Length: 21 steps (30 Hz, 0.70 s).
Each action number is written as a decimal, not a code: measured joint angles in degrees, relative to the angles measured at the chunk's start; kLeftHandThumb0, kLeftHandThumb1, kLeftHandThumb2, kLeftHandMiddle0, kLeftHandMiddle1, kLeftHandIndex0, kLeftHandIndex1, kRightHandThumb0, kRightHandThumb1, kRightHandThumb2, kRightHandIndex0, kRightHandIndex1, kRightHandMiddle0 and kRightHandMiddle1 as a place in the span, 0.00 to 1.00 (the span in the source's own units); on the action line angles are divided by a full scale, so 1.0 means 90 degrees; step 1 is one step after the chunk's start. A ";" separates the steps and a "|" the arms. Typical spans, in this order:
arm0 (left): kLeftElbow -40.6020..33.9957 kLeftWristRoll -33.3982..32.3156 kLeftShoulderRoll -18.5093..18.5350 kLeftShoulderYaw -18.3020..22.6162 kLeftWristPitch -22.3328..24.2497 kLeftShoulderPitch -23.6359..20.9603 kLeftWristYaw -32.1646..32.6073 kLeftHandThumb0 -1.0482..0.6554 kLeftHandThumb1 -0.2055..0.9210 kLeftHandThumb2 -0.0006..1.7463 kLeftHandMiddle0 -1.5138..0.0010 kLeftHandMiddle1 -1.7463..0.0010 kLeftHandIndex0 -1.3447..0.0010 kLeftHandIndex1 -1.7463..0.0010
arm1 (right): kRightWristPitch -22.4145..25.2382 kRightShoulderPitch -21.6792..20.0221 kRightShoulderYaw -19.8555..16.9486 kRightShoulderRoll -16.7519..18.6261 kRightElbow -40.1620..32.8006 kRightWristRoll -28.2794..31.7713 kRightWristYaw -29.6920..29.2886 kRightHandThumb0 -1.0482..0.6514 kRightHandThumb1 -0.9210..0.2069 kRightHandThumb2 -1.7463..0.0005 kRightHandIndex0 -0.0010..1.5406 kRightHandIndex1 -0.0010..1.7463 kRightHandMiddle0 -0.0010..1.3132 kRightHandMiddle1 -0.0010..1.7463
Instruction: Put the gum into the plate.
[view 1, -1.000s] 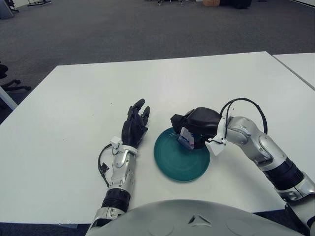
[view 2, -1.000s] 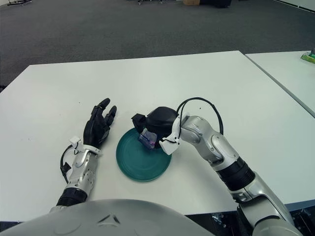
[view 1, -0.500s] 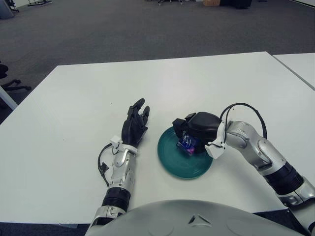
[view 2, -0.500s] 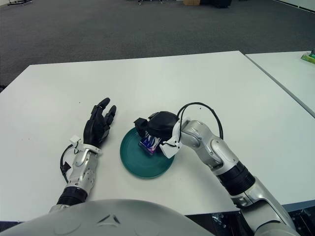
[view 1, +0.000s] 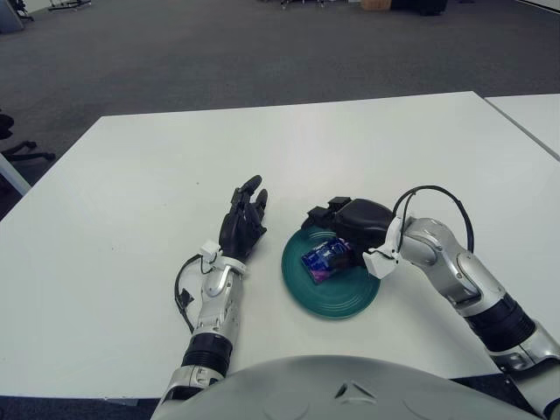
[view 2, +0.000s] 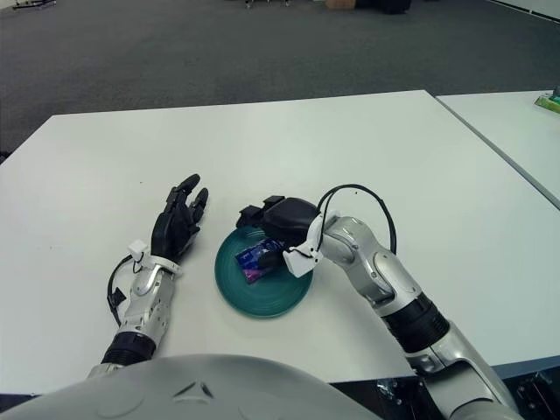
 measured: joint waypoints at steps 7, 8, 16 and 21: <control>0.0008 0.0264 0.0004 -0.0001 -0.0192 -0.0001 0.0081 0.04 1.00 0.57 0.86 1.00 1.00 0.70 | 0.0113 0.0144 -0.0090 0.0371 0.0341 0.0239 -0.0476 0.00 0.00 0.44 0.04 0.00 0.00 0.09; 0.0008 0.0273 0.0005 -0.0001 -0.0211 -0.0001 0.0081 0.03 1.00 0.57 0.86 1.00 1.00 0.71 | 0.0133 0.0172 -0.0106 0.0425 0.0367 0.0297 -0.0528 0.00 0.00 0.44 0.04 0.00 0.00 0.09; 0.0000 0.0112 0.0007 0.0046 -0.0170 -0.0001 -0.0130 0.02 1.00 0.55 0.88 1.00 1.00 0.76 | 0.0320 0.0236 -0.0227 0.0834 0.0457 0.0650 -0.0923 0.00 0.00 0.43 0.03 0.00 0.00 0.10; 0.0000 0.0012 0.0007 0.0098 -0.0153 -0.0007 -0.0247 0.03 1.00 0.55 0.88 1.00 1.00 0.74 | 0.0341 0.0268 -0.0293 0.0990 0.0484 0.0700 -0.1286 0.00 0.00 0.43 0.03 0.00 0.00 0.10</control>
